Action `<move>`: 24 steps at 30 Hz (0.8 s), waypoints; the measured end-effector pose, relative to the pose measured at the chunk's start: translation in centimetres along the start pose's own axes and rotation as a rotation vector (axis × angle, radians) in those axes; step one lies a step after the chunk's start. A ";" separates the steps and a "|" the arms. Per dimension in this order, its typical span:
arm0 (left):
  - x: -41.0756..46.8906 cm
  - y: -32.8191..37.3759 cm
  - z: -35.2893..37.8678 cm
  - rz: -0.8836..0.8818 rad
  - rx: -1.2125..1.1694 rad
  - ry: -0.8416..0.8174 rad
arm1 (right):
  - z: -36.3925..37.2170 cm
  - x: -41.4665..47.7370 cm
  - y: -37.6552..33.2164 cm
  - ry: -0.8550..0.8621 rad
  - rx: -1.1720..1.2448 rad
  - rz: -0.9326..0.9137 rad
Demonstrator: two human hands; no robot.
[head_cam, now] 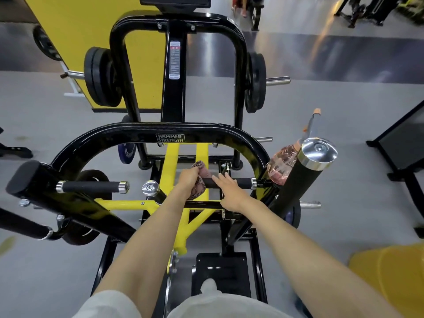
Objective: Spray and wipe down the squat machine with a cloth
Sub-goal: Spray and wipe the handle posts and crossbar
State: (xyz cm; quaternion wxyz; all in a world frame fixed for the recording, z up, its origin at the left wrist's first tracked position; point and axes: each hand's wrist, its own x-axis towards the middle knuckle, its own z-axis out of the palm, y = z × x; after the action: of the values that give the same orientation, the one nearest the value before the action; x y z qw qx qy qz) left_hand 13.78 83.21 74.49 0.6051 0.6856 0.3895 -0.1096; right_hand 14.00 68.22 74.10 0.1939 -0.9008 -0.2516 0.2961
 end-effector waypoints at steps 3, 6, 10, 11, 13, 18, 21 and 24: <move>0.3 -0.3 -0.2 -0.118 -0.160 -0.023 | -0.1 -0.1 0.0 0.001 0.022 -0.005; 0.4 -1.4 -0.2 -0.248 -0.365 -0.071 | -0.1 -0.3 0.1 0.008 0.066 -0.016; 0.0 -2.9 0.3 -0.318 -0.503 -0.033 | 0.4 -0.3 0.2 0.045 0.093 -0.031; -0.1 -3.0 0.5 -0.326 -0.536 -0.021 | 0.5 -0.3 0.2 0.055 0.085 -0.030; -1.3 -2.7 0.7 -0.335 -0.571 0.004 | 0.8 -0.2 0.1 0.070 0.068 -0.026; -2.0 -3.2 1.0 -0.261 -0.399 0.144 | 0.9 -0.2 0.2 0.083 0.044 -0.026; -3.9 -3.7 1.1 -0.105 -0.220 0.292 | 0.8 -0.3 0.1 0.082 0.038 -0.026; -5.5 -4.8 1.8 0.048 -0.241 0.450 | 0.7 -0.4 0.0 0.075 0.044 -0.021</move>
State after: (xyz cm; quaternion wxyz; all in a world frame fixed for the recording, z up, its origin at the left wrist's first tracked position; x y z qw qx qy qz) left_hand 7.45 79.19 73.97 0.5830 0.6245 0.5085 0.1074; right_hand 13.28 68.14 73.78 0.2261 -0.9040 -0.2470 0.2657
